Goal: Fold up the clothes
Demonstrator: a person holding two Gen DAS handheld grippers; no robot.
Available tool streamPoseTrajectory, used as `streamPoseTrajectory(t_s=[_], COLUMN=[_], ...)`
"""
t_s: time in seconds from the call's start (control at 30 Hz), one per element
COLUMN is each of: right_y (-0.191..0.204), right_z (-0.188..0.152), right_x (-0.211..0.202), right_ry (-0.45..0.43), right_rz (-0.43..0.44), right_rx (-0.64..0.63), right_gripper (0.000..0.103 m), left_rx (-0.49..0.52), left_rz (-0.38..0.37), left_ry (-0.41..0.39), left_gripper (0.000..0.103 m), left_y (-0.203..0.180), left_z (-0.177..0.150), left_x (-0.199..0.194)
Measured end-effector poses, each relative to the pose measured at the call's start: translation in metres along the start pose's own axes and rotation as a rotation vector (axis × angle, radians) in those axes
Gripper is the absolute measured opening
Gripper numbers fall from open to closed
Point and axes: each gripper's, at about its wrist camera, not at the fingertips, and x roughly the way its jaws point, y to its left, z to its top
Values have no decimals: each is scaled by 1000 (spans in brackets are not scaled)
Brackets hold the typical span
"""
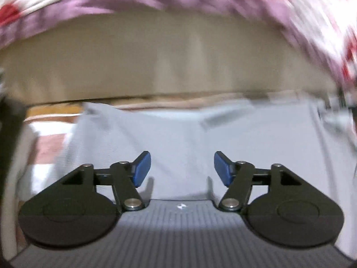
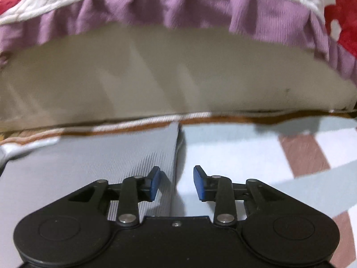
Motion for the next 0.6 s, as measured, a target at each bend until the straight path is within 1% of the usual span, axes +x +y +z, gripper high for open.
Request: streamPoseTrajectory(t_s=[0.03, 0.07, 0.17, 0.2, 0.23, 0.27, 0.33, 0.4, 0.43, 0.5, 0.53, 0.6], right_y=[-4, -8, -21, -25, -27, -28, -25, -22, -21, -19, -16, -8], right_z=[-3, -7, -19, -22, -26, -30, -41, -57, -66, -84, -93, -108], right_x=[-2, -5, -17, -21, -25, -31, -50, -73, -83, -104, -109, -115], right_ry=[6, 18, 31, 42, 64, 98, 160, 212, 228, 259, 276, 310], right_rz=[11, 21, 42, 62, 96, 136, 184, 198, 209, 229, 233, 224], right_rx=[23, 49, 91, 113, 135, 157, 178, 185, 193, 208, 203, 165], right_gripper=[47, 52, 52, 52, 52, 52, 53, 54, 54, 59, 60, 60], left_rx=[39, 51, 61, 19, -42, -87, -136, -196, -228, -250, -257, -250], left_rz=[16, 45, 138, 146, 141, 150, 212, 278, 258, 202, 176, 154], left_ry=[19, 38, 92, 98, 99, 101, 110, 121, 116, 110, 108, 142], left_gripper=[68, 68, 68, 68, 65, 64, 65, 64, 64, 64, 64, 64], left_y=[-9, -10, -10, -3, 8, 17, 24, 29, 27, 14, 7, -7], left_z=[-3, -4, -2, -1, 1, 3, 4, 4, 1, -10, -16, -29], left_x=[8, 16, 40, 45, 50, 52, 48, 38, 27, 6, -5, -18])
